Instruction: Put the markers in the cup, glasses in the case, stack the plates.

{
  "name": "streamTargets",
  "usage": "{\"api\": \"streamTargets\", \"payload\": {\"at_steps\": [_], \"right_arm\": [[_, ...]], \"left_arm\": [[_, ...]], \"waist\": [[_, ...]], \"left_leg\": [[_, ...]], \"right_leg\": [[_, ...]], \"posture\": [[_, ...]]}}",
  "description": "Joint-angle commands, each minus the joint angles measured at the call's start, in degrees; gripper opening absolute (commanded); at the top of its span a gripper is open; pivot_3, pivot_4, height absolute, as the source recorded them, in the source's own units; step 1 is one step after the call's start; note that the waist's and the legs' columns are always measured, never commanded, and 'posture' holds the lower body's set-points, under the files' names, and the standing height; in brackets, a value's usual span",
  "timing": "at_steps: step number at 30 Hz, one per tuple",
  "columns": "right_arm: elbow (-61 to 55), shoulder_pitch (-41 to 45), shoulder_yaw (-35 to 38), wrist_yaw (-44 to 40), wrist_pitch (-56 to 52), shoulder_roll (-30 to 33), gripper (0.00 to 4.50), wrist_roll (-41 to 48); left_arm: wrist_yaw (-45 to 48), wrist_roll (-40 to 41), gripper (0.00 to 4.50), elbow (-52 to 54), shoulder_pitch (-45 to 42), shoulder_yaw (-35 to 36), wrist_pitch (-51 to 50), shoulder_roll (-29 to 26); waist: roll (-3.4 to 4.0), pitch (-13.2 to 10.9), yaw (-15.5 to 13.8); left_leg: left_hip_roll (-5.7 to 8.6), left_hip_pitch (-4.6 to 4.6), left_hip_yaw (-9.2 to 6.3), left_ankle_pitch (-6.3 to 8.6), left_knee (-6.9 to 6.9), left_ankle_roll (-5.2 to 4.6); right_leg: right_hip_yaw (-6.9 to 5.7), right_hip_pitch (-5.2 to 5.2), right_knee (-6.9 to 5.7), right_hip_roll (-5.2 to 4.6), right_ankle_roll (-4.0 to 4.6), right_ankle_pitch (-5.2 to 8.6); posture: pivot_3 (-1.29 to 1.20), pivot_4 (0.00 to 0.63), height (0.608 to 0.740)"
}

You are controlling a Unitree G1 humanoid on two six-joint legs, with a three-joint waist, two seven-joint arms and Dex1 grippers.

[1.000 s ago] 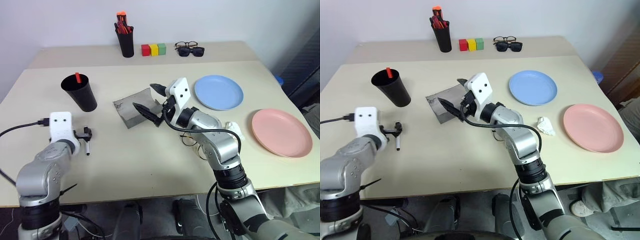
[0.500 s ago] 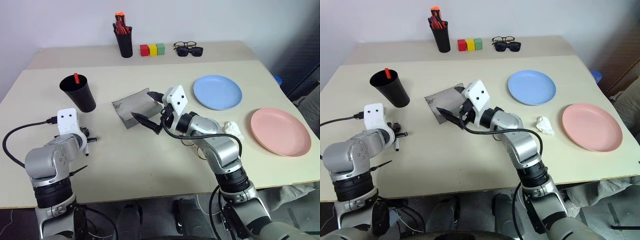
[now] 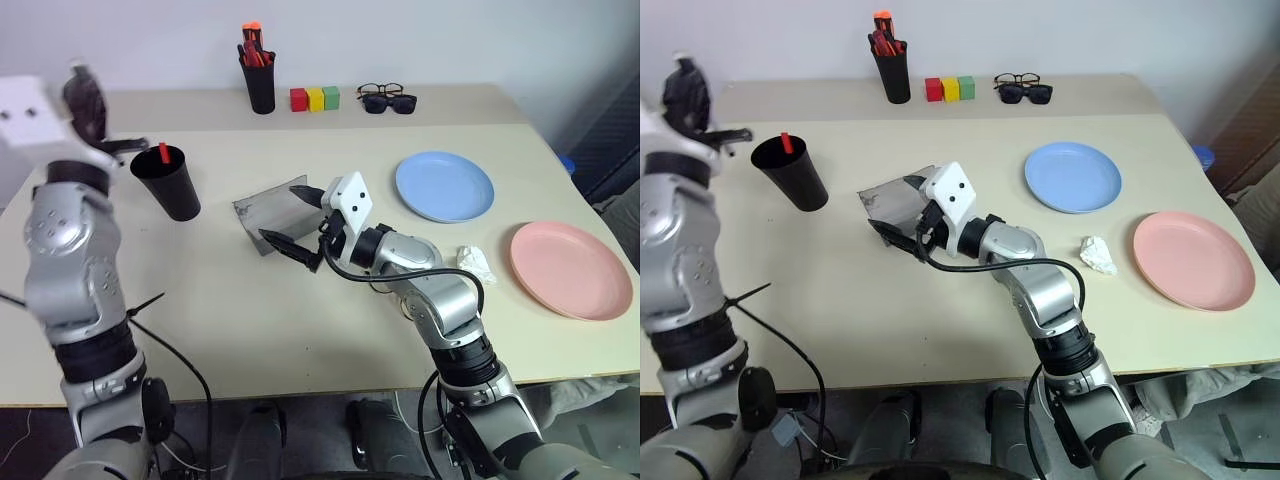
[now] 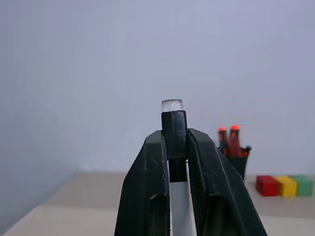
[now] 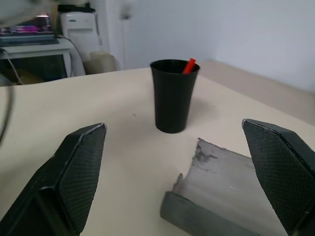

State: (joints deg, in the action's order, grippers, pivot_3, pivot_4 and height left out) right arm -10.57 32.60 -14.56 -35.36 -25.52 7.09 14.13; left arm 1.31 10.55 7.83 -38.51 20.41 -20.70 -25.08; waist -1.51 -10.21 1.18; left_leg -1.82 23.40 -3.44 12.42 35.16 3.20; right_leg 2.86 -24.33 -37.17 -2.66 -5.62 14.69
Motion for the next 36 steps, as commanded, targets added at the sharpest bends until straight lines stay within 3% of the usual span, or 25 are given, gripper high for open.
{"api": "streamTargets", "payload": {"at_steps": [1, 6, 12, 27, 33, 36], "right_arm": [[0.19, 2.25, -0.26, -0.39, 1.86, -1.29, 4.50, 0.50], [0.49, 2.54, -0.08, -0.13, 2.39, -1.42, 4.50, 0.13], [-0.78, 1.59, 0.52, 1.08, 1.80, -0.90, 4.50, -0.26], [-1.22, 1.46, 0.17, 1.41, 1.64, -0.53, 4.50, 0.17], [-1.17, 1.50, 0.11, 1.22, 1.54, -0.45, 4.50, 0.22], [-1.30, 1.43, 0.16, 1.18, 1.44, -0.25, 4.50, 0.15]], "left_arm": [[-1.67, -6.11, 0.05, -15.68, -5.31, -2.75, 13.11, -1.30], [-2.55, -8.90, 0.05, -32.38, -9.14, -4.58, 26.15, -1.14], [-2.91, -9.10, 0.05, -42.26, -9.99, -5.49, 33.26, -0.18], [-2.55, -6.85, 0.05, -44.20, -7.50, -4.60, 35.51, 1.12], [-3.75, -6.94, 2.89, -42.65, -6.42, -4.69, 34.83, 1.10], [-3.15, -5.96, 2.89, -40.62, -6.50, -4.54, 34.86, 1.43]], "waist": [[0.00, 0.00, 0.05], [0.00, 0.00, 0.01], [0.00, 0.00, -0.14], [0.00, 0.00, -0.01], [0.00, 0.00, -0.09], [0.00, 0.00, -0.09]], "left_leg": [[0.00, -0.01, 0.00, 0.00, 0.00, 0.00], [-0.01, 0.02, 0.00, 0.01, -0.05, -0.02], [-0.01, 0.04, -0.01, 0.01, -0.03, -0.02], [0.00, 0.04, -0.01, 0.01, -0.03, -0.02], [-0.01, 0.04, -0.01, 0.01, -0.02, -0.02], [0.00, 0.04, -0.01, 0.01, -0.03, -0.02]], "right_leg": [[0.00, 0.00, -0.01, 0.01, 0.00, 0.00], [-0.01, -0.01, 0.04, 0.00, 0.00, 0.00], [-0.03, -0.02, 0.01, -0.01, -0.01, 0.00], [-0.03, -0.02, -0.01, -0.01, -0.02, 0.00], [-0.03, -0.02, -0.02, -0.01, -0.02, -0.01], [-0.03, -0.02, -0.02, -0.01, -0.02, 0.00]], "posture": [[0.00, 0.150, 0.740], [0.00, 0.150, 0.740], [0.00, 0.150, 0.740], [0.00, 0.150, 0.740], [0.00, 0.150, 0.740], [0.00, 0.150, 0.740]]}}
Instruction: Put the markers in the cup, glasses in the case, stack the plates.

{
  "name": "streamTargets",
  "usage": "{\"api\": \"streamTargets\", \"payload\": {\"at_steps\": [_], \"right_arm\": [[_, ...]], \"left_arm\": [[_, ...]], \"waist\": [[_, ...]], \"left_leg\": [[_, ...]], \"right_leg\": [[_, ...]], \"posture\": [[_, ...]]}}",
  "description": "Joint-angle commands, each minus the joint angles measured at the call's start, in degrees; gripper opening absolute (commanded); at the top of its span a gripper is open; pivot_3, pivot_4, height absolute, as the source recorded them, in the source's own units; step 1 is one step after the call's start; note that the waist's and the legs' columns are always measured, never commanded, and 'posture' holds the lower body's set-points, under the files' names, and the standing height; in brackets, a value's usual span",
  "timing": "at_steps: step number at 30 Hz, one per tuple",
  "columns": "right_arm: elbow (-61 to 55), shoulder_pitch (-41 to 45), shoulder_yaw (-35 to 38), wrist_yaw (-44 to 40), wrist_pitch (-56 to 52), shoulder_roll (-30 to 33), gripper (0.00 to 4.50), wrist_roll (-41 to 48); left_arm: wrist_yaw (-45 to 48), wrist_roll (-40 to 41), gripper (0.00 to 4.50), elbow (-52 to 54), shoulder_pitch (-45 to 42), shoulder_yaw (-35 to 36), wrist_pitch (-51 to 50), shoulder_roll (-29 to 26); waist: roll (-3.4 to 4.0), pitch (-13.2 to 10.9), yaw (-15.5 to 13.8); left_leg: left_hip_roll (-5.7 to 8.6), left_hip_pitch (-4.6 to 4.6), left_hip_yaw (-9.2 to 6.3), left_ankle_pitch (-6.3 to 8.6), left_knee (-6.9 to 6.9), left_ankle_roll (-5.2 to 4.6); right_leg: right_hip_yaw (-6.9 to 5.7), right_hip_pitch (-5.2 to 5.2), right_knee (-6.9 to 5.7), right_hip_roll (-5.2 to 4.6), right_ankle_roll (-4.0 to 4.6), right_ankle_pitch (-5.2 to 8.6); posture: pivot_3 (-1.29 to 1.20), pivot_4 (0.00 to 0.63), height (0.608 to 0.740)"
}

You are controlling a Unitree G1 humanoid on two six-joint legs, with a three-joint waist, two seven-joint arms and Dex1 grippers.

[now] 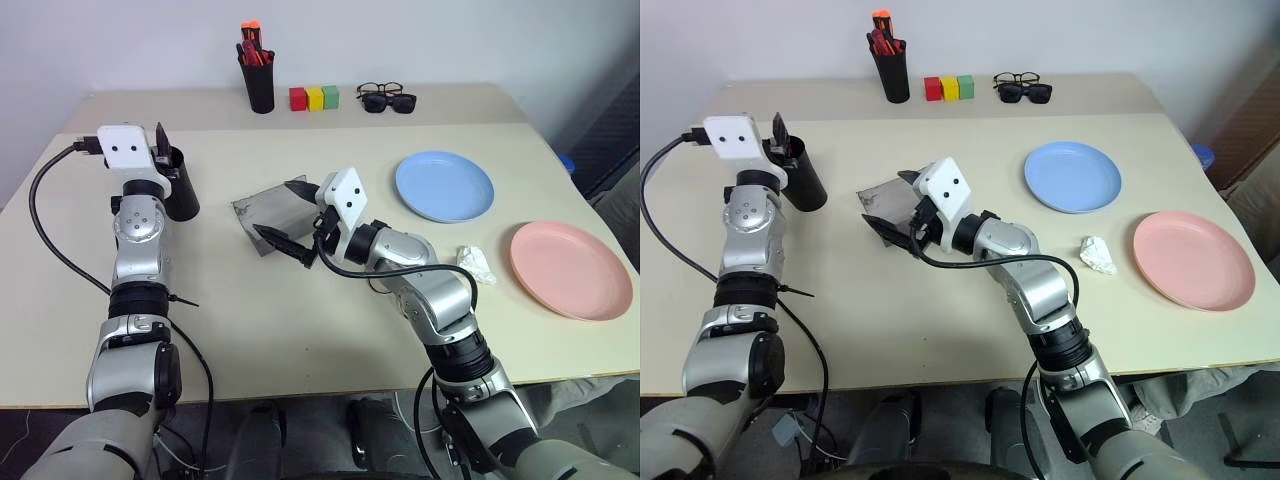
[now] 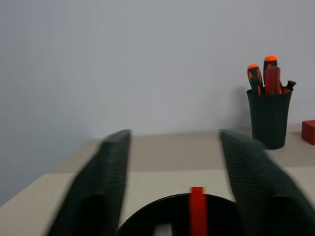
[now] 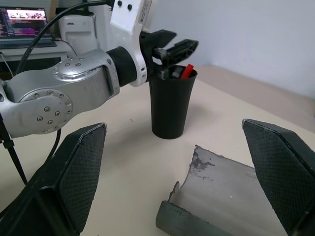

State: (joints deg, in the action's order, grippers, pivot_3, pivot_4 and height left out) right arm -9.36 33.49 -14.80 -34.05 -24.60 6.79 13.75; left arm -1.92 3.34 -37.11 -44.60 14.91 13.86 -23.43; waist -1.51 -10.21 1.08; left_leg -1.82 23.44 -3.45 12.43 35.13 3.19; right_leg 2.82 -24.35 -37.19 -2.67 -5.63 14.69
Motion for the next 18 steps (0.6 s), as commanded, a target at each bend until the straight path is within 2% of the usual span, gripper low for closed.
{"api": "streamTargets", "payload": {"at_steps": [1, 5, 8, 10, 13, 16, 18], "right_arm": [[-2.68, 0.47, 0.45, -0.14, 0.46, 0.23, 4.50, 0.48], [-3.65, 0.23, 1.88, -0.53, -0.14, 2.55, 4.50, 0.71], [-4.00, -0.34, 3.10, -2.23, 0.45, 7.19, 4.50, -0.21], [-4.60, -1.34, 3.64, -4.57, 1.01, 11.32, 4.50, -0.49], [-5.66, -3.15, 4.20, -8.90, 1.61, 17.61, 4.50, 0.15], [-5.65, -5.08, 5.36, -12.78, 2.55, 23.06, 4.50, 0.43], [-4.43, -5.60, 6.19, -12.91, 3.52, 24.75, 4.50, -0.22]], "left_arm": [[1.14, 2.01, 2.89, 5.62, -0.40, 0.87, 0.53, -0.05], [15.96, 9.29, 2.89, 17.42, 1.72, -3.29, -5.06, -0.25], [29.61, 14.74, 3.71, 27.54, 5.85, -9.16, -18.98, -3.83], [35.65, 15.03, 4.41, 32.43, 8.30, -13.94, -28.27, -7.28], [39.83, 13.31, 4.41, 35.59, 9.79, -19.96, -38.53, -10.20], [43.30, 12.37, 4.41, 36.67, 10.08, -24.74, -45.37, -10.92], [41.95, 10.26, 4.41, 34.47, 8.89, -26.40, -48.02, -9.88]], "waist": [[0.00, 0.00, 0.01], [0.00, 0.00, 0.04], [0.00, 0.00, 0.08], [0.02, -0.01, 0.22], [0.06, -0.03, 0.25], [0.05, -0.04, 0.33], [0.05, -0.04, 0.43]], "left_leg": [[0.00, 0.00, 0.00, 0.00, 0.00, 0.00], [0.00, 0.01, 0.00, 0.00, 0.00, 0.00], [0.00, 0.01, 0.01, 0.00, 0.00, 0.01], [0.00, 0.00, 0.01, 0.00, 0.00, 0.00], [-0.01, -0.02, 0.00, 0.00, -0.01, -0.01], [-0.01, -0.02, 0.01, 0.01, 0.01, -0.02], [-0.01, -0.02, 0.01, 0.01, 0.01, -0.03]], "right_leg": [[0.00, 0.00, 0.00, 0.00, 0.00, 0.00], [0.00, 0.00, 0.00, 0.00, 0.00, 0.00], [0.01, 0.01, 0.01, -0.01, 0.00, 0.00], [0.02, 0.01, 0.00, -0.01, 0.00, 0.00], [0.02, 0.01, -0.01, 0.02, 0.01, 0.01], [0.02, 0.01, 0.00, 0.04, 0.01, 0.02], [0.03, 0.01, 0.00, 0.04, 0.01, 0.02]], "posture": [[0.00, 0.150, 0.740], [0.00, 0.150, 0.740], [0.00, 0.150, 0.740], [0.00, 0.150, 0.740], [0.00, 0.150, 0.740], [0.00, 0.150, 0.740], [0.00, 0.150, 0.740]]}}
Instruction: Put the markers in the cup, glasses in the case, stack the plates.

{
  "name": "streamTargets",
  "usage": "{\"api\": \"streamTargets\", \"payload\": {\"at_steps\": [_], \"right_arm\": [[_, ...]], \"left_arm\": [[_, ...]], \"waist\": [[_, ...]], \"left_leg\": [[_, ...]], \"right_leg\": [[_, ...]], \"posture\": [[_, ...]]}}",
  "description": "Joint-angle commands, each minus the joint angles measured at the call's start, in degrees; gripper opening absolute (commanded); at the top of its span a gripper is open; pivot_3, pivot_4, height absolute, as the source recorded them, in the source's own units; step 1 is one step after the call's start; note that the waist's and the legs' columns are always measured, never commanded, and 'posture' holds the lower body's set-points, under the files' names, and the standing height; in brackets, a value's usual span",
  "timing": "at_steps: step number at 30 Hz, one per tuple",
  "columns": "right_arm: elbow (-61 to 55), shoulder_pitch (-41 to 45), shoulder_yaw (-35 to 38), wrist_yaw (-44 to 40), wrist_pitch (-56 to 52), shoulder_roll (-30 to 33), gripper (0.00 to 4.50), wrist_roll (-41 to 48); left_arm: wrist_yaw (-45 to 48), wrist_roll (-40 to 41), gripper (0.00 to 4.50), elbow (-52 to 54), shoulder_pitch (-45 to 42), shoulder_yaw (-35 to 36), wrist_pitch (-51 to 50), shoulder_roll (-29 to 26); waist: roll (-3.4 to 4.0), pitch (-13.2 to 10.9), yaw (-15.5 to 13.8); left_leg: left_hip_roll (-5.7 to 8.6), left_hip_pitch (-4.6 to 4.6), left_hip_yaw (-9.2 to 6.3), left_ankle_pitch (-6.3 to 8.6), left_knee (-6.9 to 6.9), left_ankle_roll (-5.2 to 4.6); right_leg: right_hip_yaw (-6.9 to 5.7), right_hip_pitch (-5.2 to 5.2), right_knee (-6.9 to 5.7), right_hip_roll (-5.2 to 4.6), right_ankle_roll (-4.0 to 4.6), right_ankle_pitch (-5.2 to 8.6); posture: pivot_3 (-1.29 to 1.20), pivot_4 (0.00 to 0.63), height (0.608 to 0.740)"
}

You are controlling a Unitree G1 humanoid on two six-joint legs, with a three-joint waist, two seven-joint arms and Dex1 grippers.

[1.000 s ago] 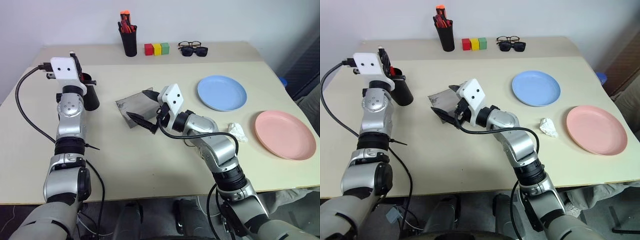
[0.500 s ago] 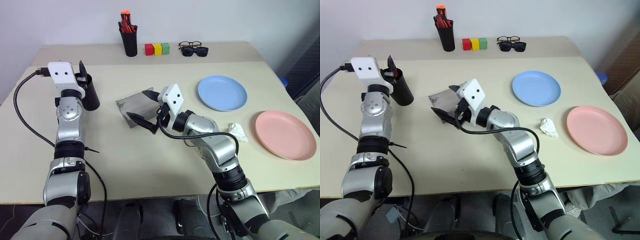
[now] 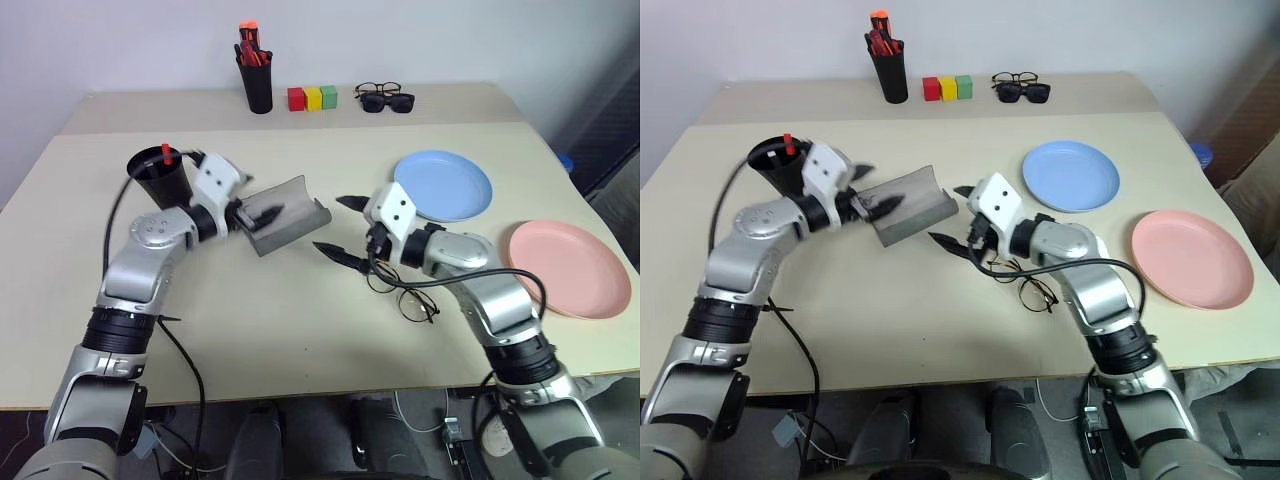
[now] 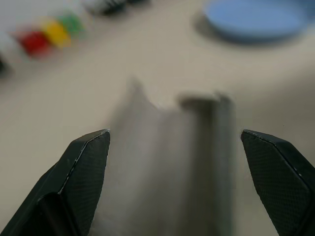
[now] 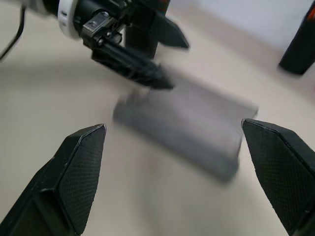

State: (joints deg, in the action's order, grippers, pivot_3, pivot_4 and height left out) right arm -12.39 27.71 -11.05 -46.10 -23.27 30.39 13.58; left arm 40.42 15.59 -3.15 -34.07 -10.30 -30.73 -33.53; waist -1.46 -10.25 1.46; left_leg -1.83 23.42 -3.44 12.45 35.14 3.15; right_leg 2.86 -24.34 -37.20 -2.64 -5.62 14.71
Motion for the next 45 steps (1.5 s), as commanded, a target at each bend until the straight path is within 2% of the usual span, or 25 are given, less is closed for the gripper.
{"api": "streamTargets", "payload": {"at_steps": [1, 4, 7, 14, 15, 17, 19, 22, 30, 31, 33, 36, 40, 45], "right_arm": [[-1.03, -0.01, 2.68, -0.79, 2.48, 1.59, 4.50, -0.28], [-0.55, -0.67, 2.95, -0.26, 3.09, 2.25, 4.50, -1.12], [-0.89, -1.42, 2.94, 0.30, 3.25, 2.12, 4.50, -1.74], [-2.79, -3.28, 2.46, 1.78, 2.88, 1.44, 4.50, -2.36], [-2.92, -3.38, 2.48, 1.88, 2.78, 1.47, 4.50, -2.35], [-3.26, -3.63, 2.65, 2.12, 2.42, 1.63, 4.50, -2.27], [-3.75, -3.94, 3.11, 2.37, 0.55, 2.33, 4.50, -2.00], [-5.24, -4.46, 3.86, 2.22, -4.48, 4.10, 4.50, -1.31], [-9.63, -9.34, 9.85, -0.97, -14.56, 11.00, 4.50, 4.36], [-9.66, -9.78, 10.32, -1.01, -15.00, 11.65, 4.50, 4.43], [-9.88, -10.53, 11.05, -1.29, -16.23, 12.80, 4.50, 5.03], [-10.90, -12.34, 10.93, -1.77, -17.41, 14.27, 4.50, 5.41], [-10.60, -14.24, 9.53, -0.50, -18.08, 14.64, 4.50, 4.05], [-9.33, -14.00, 8.10, 2.07, -19.43, 13.45, 4.50, 2.58]], "left_arm": [[-1.27, -2.26, 4.41, -0.59, -2.33, -1.10, -4.89, 1.14], [-2.07, -3.38, 4.41, -4.16, -4.02, -1.61, -7.45, 3.38], [-2.72, -4.82, 3.63, -6.95, -5.04, -1.65, -6.96, 4.90], [1.33, -6.51, 0.12, -7.23, -5.05, -2.74, -4.97, 4.38], [2.01, -6.97, 0.05, -7.19, -4.94, -3.06, -4.46, 3.97], [4.22, -8.00, 0.05, -6.70, -4.34, -3.78, -1.17, 2.93], [10.99, -7.13, 0.05, -3.45, -1.96, -4.15, 9.20, 1.19], [19.13, -6.19, 0.05, 1.45, 1.03, -5.20, 15.60, -2.19], [30.44, -7.82, 0.05, 1.68, 1.73, -7.81, 20.43, -7.32], [30.84, -7.89, 0.62, 1.45, 1.64, -7.81, 20.13, -7.39], [30.35, -8.80, 1.32, 0.43, 1.37, -7.63, 21.10, -7.06], [27.61, -8.54, 2.84, -0.26, 1.43, -5.80, 21.95, -5.28], [25.44, -3.05, 2.84, 3.24, 3.45, -1.08, 15.45, -3.80], [21.15, 0.37, 2.84, 10.22, 10.23, 4.82, 10.56, -4.73]], "waist": [[0.00, 0.00, 0.13], [-0.01, 0.00, 0.21], [-0.01, 0.00, 0.37], [0.00, -0.01, 0.80], [0.00, -0.01, 0.80], [0.00, -0.01, 0.83], [0.01, -0.01, 0.86], [0.04, -0.03, 0.75], [0.04, -0.03, 0.33], [0.05, -0.04, 0.34], [0.04, -0.03, 0.38], [0.04, -0.04, 0.42], [0.04, -0.05, 0.64], [0.05, -0.04, 1.08]], "left_leg": [[0.00, -0.01, 0.00, 0.00, 0.01, 0.00], [0.00, 0.00, -0.01, 0.00, 0.01, -0.01], [0.00, 0.00, -0.01, 0.00, 0.01, -0.01], [0.00, 0.00, -0.01, 0.00, 0.01, 0.00], [0.00, 0.00, -0.02, 0.00, 0.01, 0.00], [0.00, 0.00, -0.02, 0.00, 0.01, 0.00], [0.00, 0.00, -0.02, 0.00, 0.01, 0.00], [0.00, 0.01, 0.00, 0.00, 0.00, 0.00], [0.00, 0.04, 0.03, 0.01, 0.05, -0.03], [0.00, 0.04, 0.03, 0.01, 0.06, -0.03], [0.00, 0.04, 0.03, 0.02, 0.07, -0.04], [0.00, 0.03, 0.03, 0.03, 0.08, -0.06], [0.00, 0.04, 0.02, 0.03, 0.09, -0.07], [-0.02, -0.02, 0.02, 0.04, 0.08, -0.09]], "right_leg": [[0.00, 0.00, 0.00, 0.01, 0.00, 0.00], [0.00, 0.00, 0.00, 0.02, 0.00, 0.00], [0.00, 0.00, 0.01, 0.01, -0.01, 0.01], [0.00, 0.00, 0.00, 0.01, -0.01, 0.01], [0.00, 0.00, -0.01, 0.01, -0.01, 0.01], [0.01, 0.00, -0.01, 0.01, -0.01, 0.01], [0.01, 0.00, 0.00, 0.00, -0.01, 0.01], [0.01, 0.00, 0.02, -0.03, 0.01, 0.01], [0.03, 0.01, 0.04, -0.04, 0.01, 0.03], [0.03, 0.01, 0.04, -0.03, 0.01, 0.03], [0.03, 0.01, 0.04, -0.03, 0.00, 0.03], [0.03, 0.01, 0.03, -0.02, 0.00, 0.03], [0.03, 0.01, 0.02, -0.01, -0.02, 0.03], [0.06, 0.01, -0.03, 0.01, -0.02, 0.04]], "posture": [[0.00, 0.150, 0.740], [0.00, 0.150, 0.740], [0.00, 0.150, 0.740], [0.00, 0.150, 0.740], [0.00, 0.150, 0.740], [0.00, 0.150, 0.740], [0.00, 0.150, 0.740], [0.00, 0.150, 0.740], [0.00, 0.150, 0.740], [0.00, 0.150, 0.740], [0.00, 0.150, 0.740], [0.00, 0.150, 0.740], [0.00, 0.150, 0.740], [0.00, 0.150, 0.740]]}}
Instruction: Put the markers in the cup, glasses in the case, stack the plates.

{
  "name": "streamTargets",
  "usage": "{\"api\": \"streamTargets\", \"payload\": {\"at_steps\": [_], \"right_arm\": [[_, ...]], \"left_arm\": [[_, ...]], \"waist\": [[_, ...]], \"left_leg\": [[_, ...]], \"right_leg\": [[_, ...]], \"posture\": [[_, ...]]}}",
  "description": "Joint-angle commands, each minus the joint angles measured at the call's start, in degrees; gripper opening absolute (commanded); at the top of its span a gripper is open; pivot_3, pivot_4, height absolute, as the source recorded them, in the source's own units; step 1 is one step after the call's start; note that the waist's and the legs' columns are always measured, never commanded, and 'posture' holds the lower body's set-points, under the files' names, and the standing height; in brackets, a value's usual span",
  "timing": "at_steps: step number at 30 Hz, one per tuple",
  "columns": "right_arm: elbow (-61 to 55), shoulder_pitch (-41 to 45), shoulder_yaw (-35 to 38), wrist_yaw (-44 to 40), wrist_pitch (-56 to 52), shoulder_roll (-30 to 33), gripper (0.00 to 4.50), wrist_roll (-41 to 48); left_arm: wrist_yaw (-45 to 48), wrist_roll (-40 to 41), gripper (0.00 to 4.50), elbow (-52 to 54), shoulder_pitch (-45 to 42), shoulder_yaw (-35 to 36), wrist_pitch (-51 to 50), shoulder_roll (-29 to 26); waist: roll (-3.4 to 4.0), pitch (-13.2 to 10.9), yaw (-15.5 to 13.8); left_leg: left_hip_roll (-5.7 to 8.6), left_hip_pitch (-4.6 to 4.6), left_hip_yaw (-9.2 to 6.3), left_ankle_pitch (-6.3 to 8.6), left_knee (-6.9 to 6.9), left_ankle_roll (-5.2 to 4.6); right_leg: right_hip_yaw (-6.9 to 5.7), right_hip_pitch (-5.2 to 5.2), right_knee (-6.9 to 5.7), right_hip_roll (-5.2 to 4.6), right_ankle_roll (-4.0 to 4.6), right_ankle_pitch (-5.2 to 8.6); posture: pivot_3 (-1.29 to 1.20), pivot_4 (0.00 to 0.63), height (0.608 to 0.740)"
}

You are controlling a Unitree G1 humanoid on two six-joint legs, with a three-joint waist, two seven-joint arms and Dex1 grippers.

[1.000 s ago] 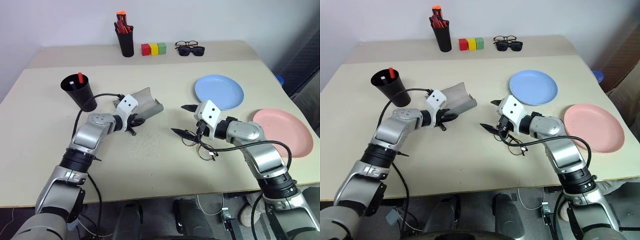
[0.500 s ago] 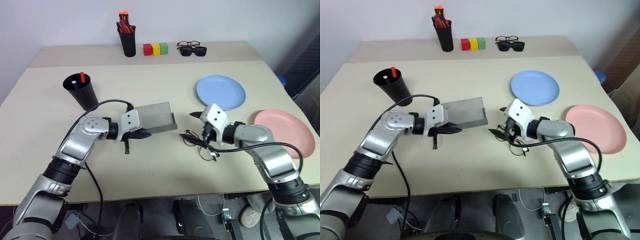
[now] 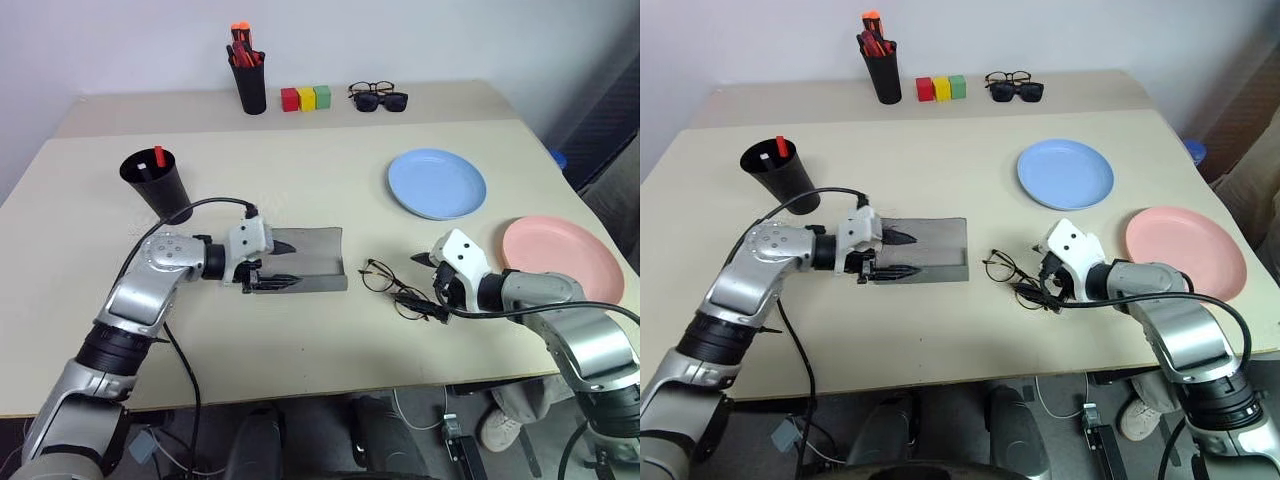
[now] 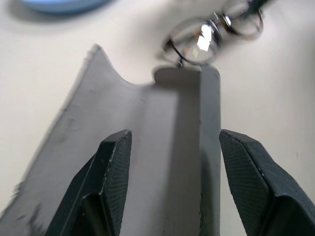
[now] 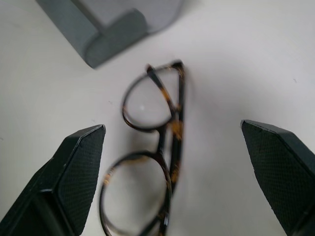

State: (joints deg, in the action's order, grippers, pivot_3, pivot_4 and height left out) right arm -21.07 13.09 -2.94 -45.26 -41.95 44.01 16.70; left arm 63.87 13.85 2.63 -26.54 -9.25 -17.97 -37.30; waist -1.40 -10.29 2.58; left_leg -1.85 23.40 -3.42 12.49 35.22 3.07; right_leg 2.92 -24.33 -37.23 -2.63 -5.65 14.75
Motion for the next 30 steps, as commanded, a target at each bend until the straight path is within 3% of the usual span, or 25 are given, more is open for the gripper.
{"api": "streamTargets", "payload": {"at_steps": [1, 3, 10, 17, 23, 30], "right_arm": [[-0.46, 0.81, -0.30, 1.50, -1.17, -0.24, 4.25, -0.70], [0.48, 1.50, -1.25, 2.46, -2.21, -0.62, 3.67, -1.33], [0.54, 2.81, -2.90, 2.33, -5.27, 0.51, 0.09, -1.24], [-1.36, 5.02, -3.77, 1.33, -2.78, 2.87, 0.04, -3.05], [-3.54, 12.07, -6.59, -1.11, -2.10, 2.01, 0.04, -2.94], [0.68, 28.04, -19.45, 0.37, -2.26, -11.82, 0.04, -6.32]], "left_arm": [[-3.12, 2.37, 2.87, 5.59, 4.02, 4.57, -2.94, -1.19], [-5.35, 3.05, 2.89, 7.89, 7.26, 6.57, -4.34, -1.28], [-10.85, 4.32, 2.89, 12.63, 13.65, 10.17, -7.55, -0.82], [-15.12, 5.63, 2.89, 14.70, 18.45, 14.05, -9.05, -0.79], [-17.64, 5.86, 2.89, 14.18, 22.27, 18.62, -9.08, -1.79], [-19.09, 5.20, 2.89, 14.24, 26.34, 22.30, -8.83, -4.26]], "waist": [[0.00, 0.00, -0.06], [0.00, 0.00, -0.14], [-0.05, 0.03, -0.36], [-0.07, 0.06, -0.33], [-0.06, 0.05, -0.13], [0.03, -0.01, 0.03]], "left_leg": [[0.00, 0.00, 0.00, 0.00, 0.00, 0.00], [0.00, 0.01, 0.00, 0.00, 0.01, 0.00], [0.01, 0.01, 0.02, 0.00, 0.03, 0.00], [0.00, -0.06, 0.01, 0.00, 0.02, 0.00], [-0.01, -0.06, 0.01, 0.00, 0.01, 0.00], [-0.08, -0.06, 0.02, 0.00, -0.03, 0.00]], "right_leg": [[0.00, 0.00, 0.00, 0.00, 0.00, 0.00], [0.00, 0.00, 0.01, -0.01, 0.00, 0.00], [0.00, 0.03, 0.03, -0.03, 0.00, 0.00], [-0.01, 0.14, 0.06, -0.03, 0.02, 0.01], [-0.01, 0.10, 0.06, -0.02, 0.02, 0.01], [-0.01, 0.01, 0.02, 0.05, 0.08, 0.04]], "posture": [[0.00, 0.150, 0.740], [0.00, 0.150, 0.740], [0.00, 0.150, 0.740], [0.00, 0.150, 0.740], [0.00, 0.150, 0.740], [0.00, 0.150, 0.740]]}}
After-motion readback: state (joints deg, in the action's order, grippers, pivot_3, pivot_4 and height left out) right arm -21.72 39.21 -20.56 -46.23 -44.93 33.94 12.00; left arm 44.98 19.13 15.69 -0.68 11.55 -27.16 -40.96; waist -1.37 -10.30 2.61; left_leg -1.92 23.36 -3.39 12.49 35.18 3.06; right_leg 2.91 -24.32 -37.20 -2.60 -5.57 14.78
